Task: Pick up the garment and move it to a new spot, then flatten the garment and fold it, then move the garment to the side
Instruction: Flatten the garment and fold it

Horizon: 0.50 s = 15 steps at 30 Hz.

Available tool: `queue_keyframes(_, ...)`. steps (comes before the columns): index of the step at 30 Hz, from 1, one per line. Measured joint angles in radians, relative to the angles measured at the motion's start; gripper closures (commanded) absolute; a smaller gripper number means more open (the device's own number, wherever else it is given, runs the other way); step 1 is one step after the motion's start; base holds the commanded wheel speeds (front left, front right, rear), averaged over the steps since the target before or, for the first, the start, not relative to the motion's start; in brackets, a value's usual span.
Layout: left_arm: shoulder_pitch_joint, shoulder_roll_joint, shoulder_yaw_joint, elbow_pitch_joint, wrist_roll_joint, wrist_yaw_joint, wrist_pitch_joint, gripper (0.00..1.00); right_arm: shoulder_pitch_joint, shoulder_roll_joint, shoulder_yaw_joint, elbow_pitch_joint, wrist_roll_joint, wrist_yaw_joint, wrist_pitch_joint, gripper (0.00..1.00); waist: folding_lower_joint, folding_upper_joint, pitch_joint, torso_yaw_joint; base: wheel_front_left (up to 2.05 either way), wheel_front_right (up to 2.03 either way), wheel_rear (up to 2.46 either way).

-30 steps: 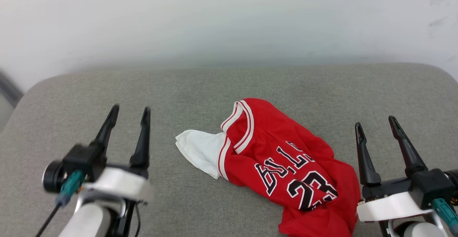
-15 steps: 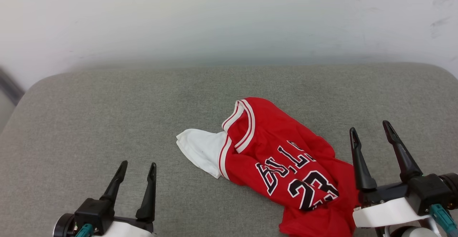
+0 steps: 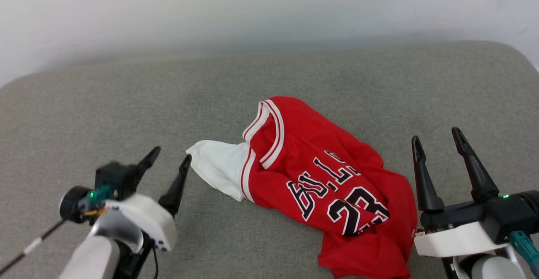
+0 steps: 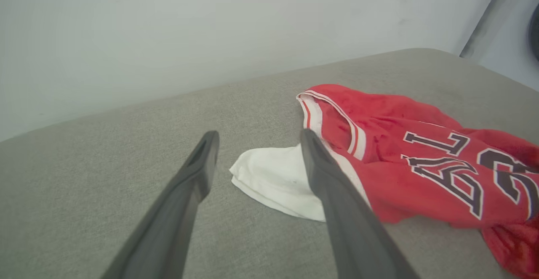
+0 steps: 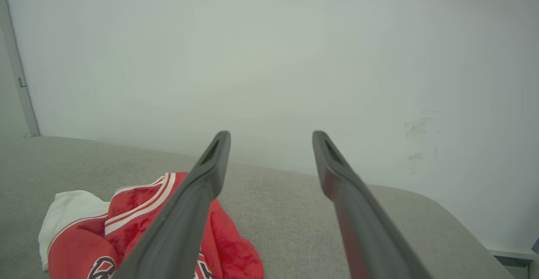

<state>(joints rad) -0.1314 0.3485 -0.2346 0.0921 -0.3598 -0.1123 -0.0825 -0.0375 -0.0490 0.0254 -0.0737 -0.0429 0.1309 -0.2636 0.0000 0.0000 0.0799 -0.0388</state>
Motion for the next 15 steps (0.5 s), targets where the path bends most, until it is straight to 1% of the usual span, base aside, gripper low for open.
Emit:
queue_keyframes(2, -0.075, 0.028, -0.019, 0.009, -0.046, -0.007, 0.109, 0.0, -0.011, 0.0, 0.0, -0.002, 0.002, 0.0, 0.0, 0.0, 0.0, 0.0, 0.027, -0.009, 0.0, 0.0, 0.0)
queue_keyframes(4, -0.142, 0.059, -0.043, 0.025, -0.114, -0.012, 0.244, 0.0, -0.019, 0.0, 0.0, -0.004, 0.004, 0.0, 0.0, 0.0, 0.0, 0.0, 0.054, -0.018, 0.0, 0.0, 0.0)
queue_keyframes(6, -0.216, 0.084, -0.045, 0.038, -0.196, -0.016, 0.353, 0.0, -0.029, 0.0, 0.001, -0.008, 0.007, 0.0, 0.0, 0.0, 0.0, 0.0, 0.082, -0.028, 0.0, 0.0, 0.0)
queue_keyframes(10, -0.353, 0.165, -0.075, 0.078, -0.296, -0.016, 0.605, 0.0, -0.06, 0.0, 0.002, -0.015, 0.009, 0.0, 0.0, 0.0, 0.0002, 0.0, 0.139, -0.051, 0.0, 0.0, 0.0)
queue_keyframes(12, -0.401, 0.194, -0.099, 0.09, -0.327, -0.017, 0.704, 0.0, -0.072, 0.0, 0.002, -0.017, 0.014, 0.0, 0.0, 0.0, 0.0002, 0.0, 0.168, -0.062, 0.0, 0.0, 0.0)
queue_keyframes(15, -0.462, 0.23, -0.137, 0.108, -0.356, -0.017, 0.816, 0.0, -0.09, 0.0, 0.009, -0.016, 0.017, 0.0, 0.0, 0.0, 0.0003, 0.0, 0.211, -0.079, 0.0, 0.0, 0.0)
